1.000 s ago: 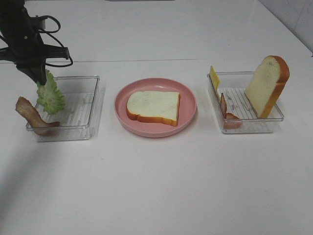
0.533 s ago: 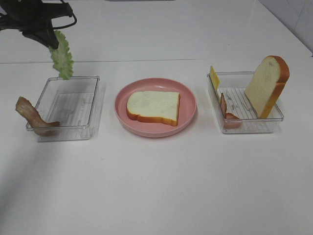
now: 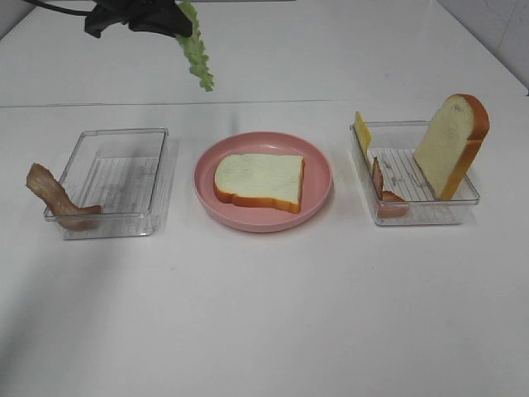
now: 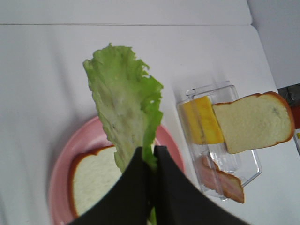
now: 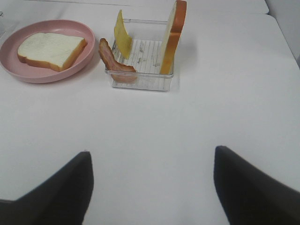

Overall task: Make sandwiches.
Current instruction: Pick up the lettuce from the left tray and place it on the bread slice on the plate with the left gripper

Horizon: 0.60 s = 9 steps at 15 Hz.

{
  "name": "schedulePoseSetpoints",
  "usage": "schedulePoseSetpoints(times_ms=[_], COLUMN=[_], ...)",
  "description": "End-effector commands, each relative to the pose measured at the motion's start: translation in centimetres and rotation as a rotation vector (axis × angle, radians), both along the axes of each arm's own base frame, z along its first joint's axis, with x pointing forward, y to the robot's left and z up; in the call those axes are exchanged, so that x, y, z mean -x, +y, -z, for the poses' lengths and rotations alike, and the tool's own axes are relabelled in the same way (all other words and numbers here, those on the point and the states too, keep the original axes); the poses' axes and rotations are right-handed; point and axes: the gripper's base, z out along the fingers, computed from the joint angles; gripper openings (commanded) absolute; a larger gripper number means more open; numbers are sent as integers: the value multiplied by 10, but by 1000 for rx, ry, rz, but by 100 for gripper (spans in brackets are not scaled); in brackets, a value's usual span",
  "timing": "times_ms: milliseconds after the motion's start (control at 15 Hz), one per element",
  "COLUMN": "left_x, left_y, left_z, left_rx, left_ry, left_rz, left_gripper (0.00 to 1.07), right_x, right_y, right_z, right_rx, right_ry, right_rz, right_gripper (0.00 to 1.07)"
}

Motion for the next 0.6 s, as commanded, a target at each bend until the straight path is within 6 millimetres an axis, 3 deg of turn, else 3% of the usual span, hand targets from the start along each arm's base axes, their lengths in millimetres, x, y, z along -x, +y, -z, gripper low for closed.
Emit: schedulePoseSetpoints(times_ms=[67, 267, 600], left_x=[4, 11, 14], left_y=[-33, -71, -92], left_z=[6, 39, 83], left_rx=[61, 74, 121], left_ry=[-7, 84, 227], left_rz=[22, 96, 136], left_gripper=[0, 0, 0], right_x=[1, 1, 1], right_y=[0, 0, 0], right_z=[0, 0, 0], right_rx=[3, 3, 3], right_ry=[-21, -21, -21], right_rz=[6, 6, 6], right_gripper=[69, 69, 69])
